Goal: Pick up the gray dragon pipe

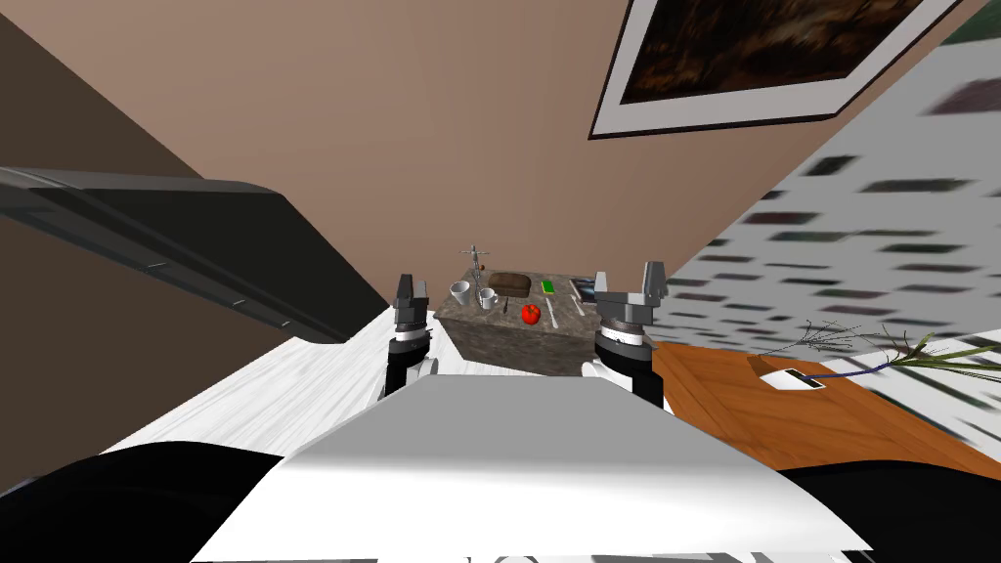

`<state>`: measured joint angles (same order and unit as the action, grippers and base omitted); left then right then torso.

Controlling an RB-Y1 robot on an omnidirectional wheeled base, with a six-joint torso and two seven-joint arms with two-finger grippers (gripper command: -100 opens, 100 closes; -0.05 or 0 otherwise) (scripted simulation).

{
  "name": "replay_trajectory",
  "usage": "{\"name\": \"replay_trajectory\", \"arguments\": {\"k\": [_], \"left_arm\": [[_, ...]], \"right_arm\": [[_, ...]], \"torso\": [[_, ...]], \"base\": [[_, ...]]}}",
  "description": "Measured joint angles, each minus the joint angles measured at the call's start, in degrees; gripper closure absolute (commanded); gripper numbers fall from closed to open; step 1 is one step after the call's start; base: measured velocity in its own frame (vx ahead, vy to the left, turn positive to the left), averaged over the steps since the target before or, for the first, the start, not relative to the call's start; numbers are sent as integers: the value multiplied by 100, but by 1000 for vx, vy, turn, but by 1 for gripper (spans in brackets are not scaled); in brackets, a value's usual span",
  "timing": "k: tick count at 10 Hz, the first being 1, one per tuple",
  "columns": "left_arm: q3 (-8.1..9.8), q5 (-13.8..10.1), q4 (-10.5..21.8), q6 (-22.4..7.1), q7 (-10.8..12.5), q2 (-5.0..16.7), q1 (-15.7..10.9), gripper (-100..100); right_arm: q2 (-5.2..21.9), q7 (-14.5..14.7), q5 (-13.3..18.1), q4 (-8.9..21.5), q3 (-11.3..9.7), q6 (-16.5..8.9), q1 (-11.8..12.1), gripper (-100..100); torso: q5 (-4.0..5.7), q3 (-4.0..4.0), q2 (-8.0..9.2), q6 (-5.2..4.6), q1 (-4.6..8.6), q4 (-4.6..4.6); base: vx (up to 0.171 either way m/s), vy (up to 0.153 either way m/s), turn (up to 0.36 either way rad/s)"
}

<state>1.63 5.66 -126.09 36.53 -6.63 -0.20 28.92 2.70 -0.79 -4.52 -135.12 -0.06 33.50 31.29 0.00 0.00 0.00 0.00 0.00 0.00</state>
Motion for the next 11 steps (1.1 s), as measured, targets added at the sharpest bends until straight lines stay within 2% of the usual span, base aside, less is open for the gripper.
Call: {"name": "replay_trajectory", "arguments": {"k": [4, 11], "left_arm": [[-70, -85, -5, -493, 20, 430, -136, -100], [-194, -187, -22, -1497, 16, 750, -410, -100]], "right_arm": [[0, 0, 0, 0, 0, 0, 0, 0], [0, 0, 0, 0, 0, 0, 0, 0]], "torso": [[-1, -4, 8, -1, -6, -2], [0, -2, 4, -1, 0, -1]], "base": [[-19, 9, -41], [-15, 1, -39]]}}
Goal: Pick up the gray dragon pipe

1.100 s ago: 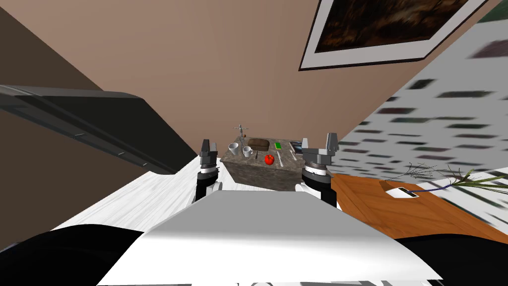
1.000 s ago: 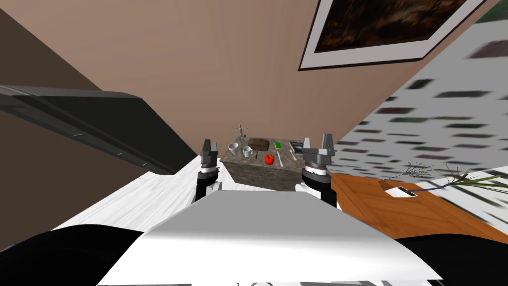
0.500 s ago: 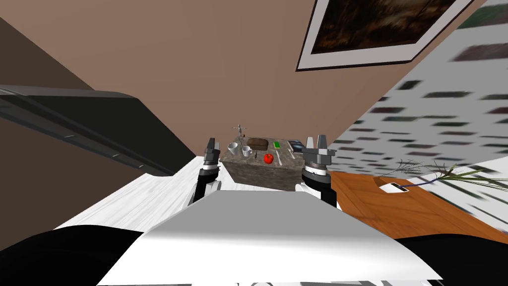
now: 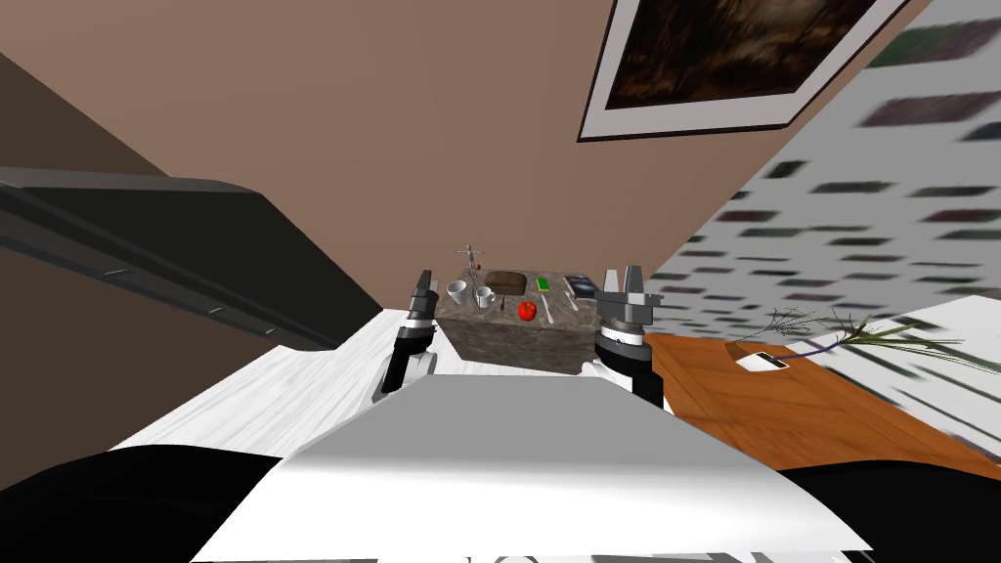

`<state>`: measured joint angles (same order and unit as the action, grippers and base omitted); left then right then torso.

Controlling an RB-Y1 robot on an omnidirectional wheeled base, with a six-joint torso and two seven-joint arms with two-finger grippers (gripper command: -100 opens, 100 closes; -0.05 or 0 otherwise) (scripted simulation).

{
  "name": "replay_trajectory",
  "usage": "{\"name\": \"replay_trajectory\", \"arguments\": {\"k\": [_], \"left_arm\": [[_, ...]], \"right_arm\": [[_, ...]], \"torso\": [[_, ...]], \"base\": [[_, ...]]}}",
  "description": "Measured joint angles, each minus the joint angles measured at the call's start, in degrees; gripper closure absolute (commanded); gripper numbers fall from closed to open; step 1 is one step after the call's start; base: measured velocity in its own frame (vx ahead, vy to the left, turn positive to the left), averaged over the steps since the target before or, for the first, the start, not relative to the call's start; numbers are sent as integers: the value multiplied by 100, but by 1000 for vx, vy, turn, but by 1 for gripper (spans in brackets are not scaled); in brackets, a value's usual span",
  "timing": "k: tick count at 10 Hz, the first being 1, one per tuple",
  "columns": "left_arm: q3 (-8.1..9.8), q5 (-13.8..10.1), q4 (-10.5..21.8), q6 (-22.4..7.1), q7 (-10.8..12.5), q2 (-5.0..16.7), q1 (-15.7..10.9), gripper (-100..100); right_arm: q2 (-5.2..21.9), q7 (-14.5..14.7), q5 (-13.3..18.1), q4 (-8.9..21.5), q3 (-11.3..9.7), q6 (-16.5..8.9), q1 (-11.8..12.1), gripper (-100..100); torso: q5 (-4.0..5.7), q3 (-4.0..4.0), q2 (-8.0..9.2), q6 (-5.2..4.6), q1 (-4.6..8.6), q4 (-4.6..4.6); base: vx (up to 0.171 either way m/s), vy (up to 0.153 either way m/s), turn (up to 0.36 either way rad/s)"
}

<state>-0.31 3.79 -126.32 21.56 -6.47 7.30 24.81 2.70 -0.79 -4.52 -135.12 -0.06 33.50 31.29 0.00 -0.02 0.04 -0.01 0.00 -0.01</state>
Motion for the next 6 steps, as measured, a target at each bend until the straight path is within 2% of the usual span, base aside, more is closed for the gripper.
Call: {"name": "replay_trajectory", "arguments": {"k": [4, 6], "left_arm": [[-20, -77, 39, -536, 19, 142, -155, -100], [-40, -105, 28, -900, 14, 191, -269, -100]], "right_arm": [[0, 0, 0, 0, 0, 0, 0, 0], [0, 0, 0, 0, 0, 0, 0, 0]], "torso": [[0, 0, 0, 0, 2, 0], [1, 0, 0, 0, 3, 0]], "base": [[-13, -4, -41], [-12, -8, -45]]}}
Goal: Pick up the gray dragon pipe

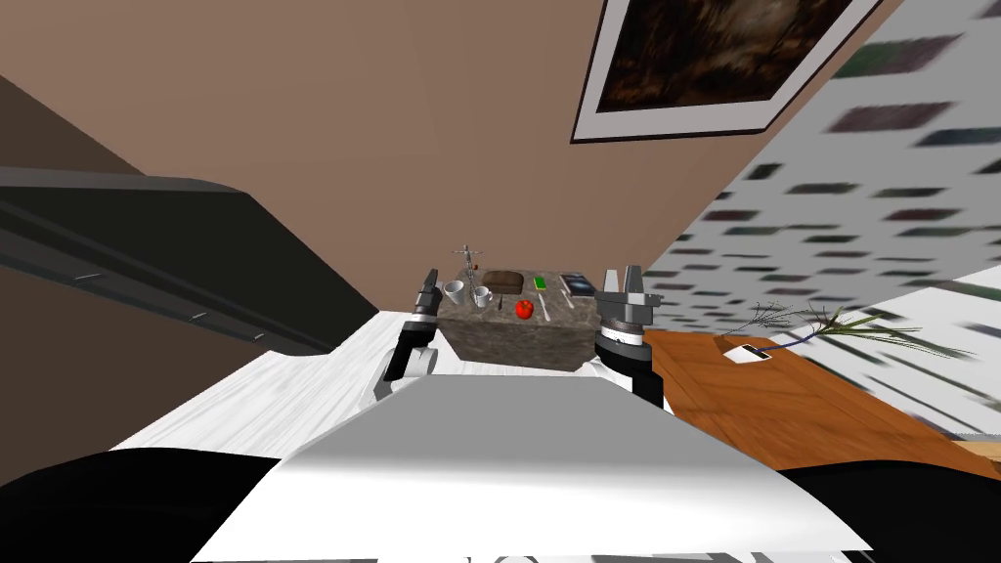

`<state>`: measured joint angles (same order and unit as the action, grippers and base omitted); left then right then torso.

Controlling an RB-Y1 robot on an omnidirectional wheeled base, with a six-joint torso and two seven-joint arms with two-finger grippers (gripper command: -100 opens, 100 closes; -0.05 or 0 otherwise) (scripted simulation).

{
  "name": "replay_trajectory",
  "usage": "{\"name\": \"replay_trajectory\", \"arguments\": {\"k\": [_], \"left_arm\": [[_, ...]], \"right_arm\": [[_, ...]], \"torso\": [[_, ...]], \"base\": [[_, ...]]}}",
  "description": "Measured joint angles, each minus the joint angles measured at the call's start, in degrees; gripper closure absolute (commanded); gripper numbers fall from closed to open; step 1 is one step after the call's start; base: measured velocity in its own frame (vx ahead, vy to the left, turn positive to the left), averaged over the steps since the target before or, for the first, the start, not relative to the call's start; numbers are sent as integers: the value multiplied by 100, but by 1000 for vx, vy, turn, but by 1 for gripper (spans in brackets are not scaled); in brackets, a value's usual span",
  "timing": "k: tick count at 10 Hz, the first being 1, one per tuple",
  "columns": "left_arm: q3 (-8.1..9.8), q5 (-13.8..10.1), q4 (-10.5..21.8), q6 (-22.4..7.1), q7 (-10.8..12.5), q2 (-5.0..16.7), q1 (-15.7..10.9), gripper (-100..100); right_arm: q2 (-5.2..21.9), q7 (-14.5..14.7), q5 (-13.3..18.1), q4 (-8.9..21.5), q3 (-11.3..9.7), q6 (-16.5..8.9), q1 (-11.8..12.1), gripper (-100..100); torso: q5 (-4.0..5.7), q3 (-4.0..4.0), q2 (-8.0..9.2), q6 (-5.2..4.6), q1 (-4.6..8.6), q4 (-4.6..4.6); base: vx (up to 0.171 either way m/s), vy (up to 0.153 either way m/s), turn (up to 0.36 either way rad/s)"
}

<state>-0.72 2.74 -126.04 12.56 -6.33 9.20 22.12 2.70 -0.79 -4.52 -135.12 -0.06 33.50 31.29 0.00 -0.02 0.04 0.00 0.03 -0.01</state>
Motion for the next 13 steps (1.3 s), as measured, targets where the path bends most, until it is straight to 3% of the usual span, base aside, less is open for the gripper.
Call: {"name": "replay_trajectory", "arguments": {"k": [13], "left_arm": [[-80, -105, 161, -1998, -68, 105, -542, -100]], "right_arm": [[0, 0, 0, 0, 0, 0, 0, 0]], "torso": [[1, 2, -3, 2, 5, 1]], "base": [[-6, -15, -37]]}}
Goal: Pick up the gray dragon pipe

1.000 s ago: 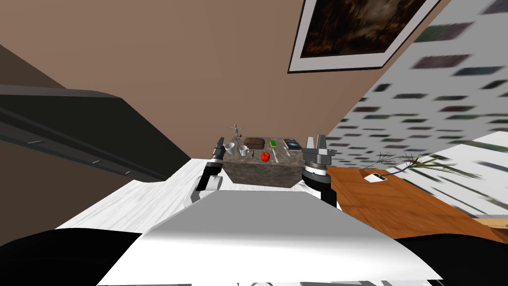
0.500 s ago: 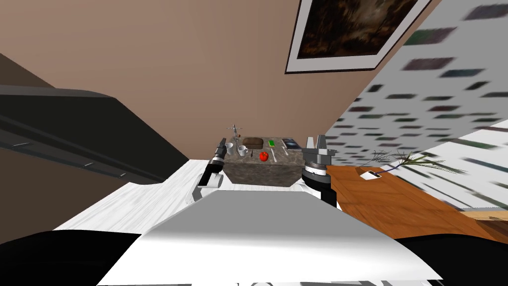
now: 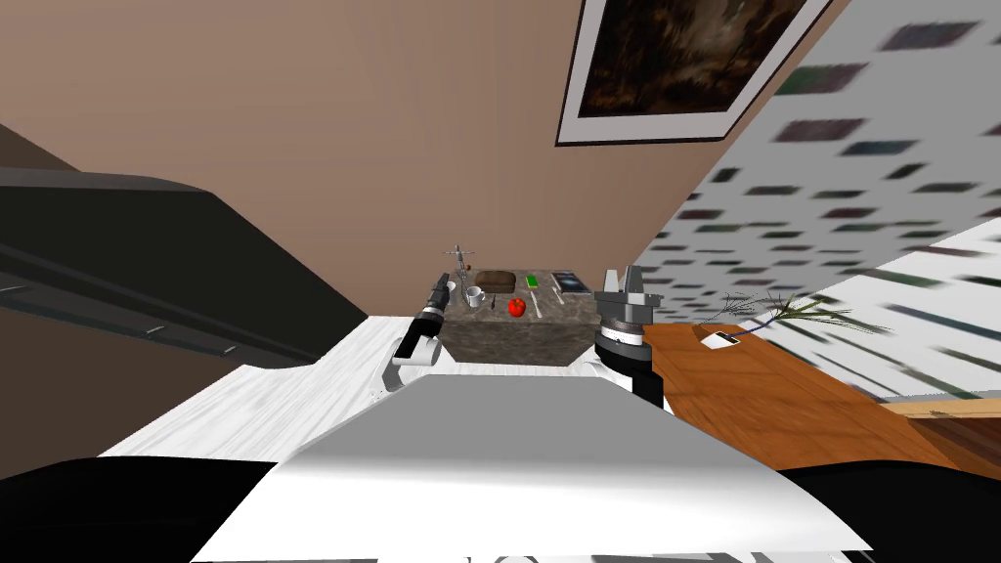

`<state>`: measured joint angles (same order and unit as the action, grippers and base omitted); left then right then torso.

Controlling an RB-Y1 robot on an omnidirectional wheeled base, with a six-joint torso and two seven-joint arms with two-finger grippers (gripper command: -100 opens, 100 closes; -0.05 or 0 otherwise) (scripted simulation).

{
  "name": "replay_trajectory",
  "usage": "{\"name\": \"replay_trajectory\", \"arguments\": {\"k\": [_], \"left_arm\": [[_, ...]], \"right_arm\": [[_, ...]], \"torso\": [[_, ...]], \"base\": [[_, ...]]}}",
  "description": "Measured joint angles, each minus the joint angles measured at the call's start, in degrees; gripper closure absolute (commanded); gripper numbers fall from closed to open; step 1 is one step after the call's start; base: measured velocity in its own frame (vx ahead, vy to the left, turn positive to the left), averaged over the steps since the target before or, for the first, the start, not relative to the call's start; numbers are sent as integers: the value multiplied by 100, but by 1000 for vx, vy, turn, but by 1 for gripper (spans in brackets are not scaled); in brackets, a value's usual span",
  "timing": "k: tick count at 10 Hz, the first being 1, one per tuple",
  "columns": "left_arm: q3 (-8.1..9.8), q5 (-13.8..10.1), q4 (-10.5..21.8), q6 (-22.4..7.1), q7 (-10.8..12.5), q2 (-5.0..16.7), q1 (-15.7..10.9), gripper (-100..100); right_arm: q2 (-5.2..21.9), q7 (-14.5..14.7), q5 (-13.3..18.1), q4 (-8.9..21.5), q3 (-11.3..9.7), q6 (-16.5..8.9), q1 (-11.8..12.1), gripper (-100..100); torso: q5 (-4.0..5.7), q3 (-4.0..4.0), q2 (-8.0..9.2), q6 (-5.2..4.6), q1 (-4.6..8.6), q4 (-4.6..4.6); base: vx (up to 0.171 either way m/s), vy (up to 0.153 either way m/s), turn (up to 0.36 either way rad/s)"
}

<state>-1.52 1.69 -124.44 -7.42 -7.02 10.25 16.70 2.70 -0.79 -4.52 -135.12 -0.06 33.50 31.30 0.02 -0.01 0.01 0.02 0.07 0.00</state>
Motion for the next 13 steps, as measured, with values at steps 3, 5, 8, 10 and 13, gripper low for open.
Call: {"name": "replay_trajectory", "arguments": {"k": [3, 5, 8, 10, 13], "left_arm": [[19, -34, 28, -439, -3, 39, -110, -100], [25, -40, 101, -747, -25, 39, -229, -100], [41, -50, 117, -1248, -45, 47, -352, -100], [52, -43, 184, -1510, -65, 37, -448, -100], [80, -47, 236, -1889, -87, 45, -545, -100]], "right_arm": [[0, 0, 0, 0, 0, 0, 0, 0], [0, 0, 0, 0, 0, 0, 0, 0], [0, 0, 0, 0, 0, 0, 0, 0], [0, 0, 0, 0, 0, 0, 0, 0], [0, 0, 0, 0, 0, 0, 0, 0]], "torso": [[0, 1, -2, 0, 0, 0], [1, 1, -2, 0, 4, 1], [1, 2, -3, 0, 4, 1], [0, 2, -4, -1, 2, 1], [-2, 11, -14, -7, 4, 8]], "base": [[-1, -27, -57], [1, -23, -11], [3, -27, -31], [3, -29, -54], [5, -28, -28]]}}
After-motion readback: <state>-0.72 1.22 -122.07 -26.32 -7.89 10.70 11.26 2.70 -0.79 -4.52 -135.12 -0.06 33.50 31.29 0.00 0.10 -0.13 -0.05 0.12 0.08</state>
